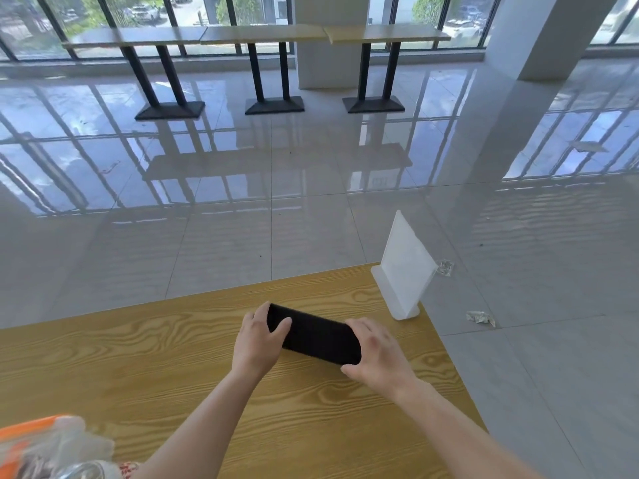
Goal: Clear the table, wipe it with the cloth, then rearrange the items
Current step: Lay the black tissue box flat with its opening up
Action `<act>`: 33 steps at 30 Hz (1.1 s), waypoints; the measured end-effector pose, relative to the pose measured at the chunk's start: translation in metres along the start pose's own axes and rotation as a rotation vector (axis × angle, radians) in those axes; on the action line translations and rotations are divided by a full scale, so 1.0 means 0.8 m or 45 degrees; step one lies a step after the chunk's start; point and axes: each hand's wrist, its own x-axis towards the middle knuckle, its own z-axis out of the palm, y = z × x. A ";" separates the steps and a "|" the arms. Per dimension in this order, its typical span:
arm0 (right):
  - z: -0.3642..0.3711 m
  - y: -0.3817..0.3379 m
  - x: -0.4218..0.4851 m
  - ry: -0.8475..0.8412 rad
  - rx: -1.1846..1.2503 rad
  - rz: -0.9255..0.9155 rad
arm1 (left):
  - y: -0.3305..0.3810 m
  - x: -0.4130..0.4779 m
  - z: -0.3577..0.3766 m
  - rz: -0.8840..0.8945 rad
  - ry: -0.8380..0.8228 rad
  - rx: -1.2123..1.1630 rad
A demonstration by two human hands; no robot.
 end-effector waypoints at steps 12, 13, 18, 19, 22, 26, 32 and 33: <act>0.044 0.002 -0.065 0.081 0.104 0.195 | -0.022 -0.061 0.007 -0.056 0.058 -0.126; 0.046 0.003 -0.066 0.077 0.138 0.218 | -0.024 -0.065 0.009 -0.062 0.062 -0.153; 0.047 0.007 -0.068 0.051 0.269 0.311 | -0.042 -0.085 0.019 -0.083 0.030 -0.183; 0.047 0.009 -0.067 0.052 0.284 0.327 | -0.047 -0.090 0.024 -0.099 0.023 -0.174; 0.048 0.014 -0.070 0.061 0.325 0.369 | -0.057 -0.107 0.036 -0.147 -0.003 -0.195; 0.050 0.020 -0.078 0.050 0.316 0.370 | -0.061 -0.117 0.045 -0.142 0.003 -0.199; 0.043 0.027 -0.076 0.087 0.345 0.382 | -0.063 -0.106 0.041 0.016 -0.052 0.012; 0.042 0.030 -0.075 0.080 0.326 0.373 | -0.064 -0.106 0.040 0.112 -0.068 0.112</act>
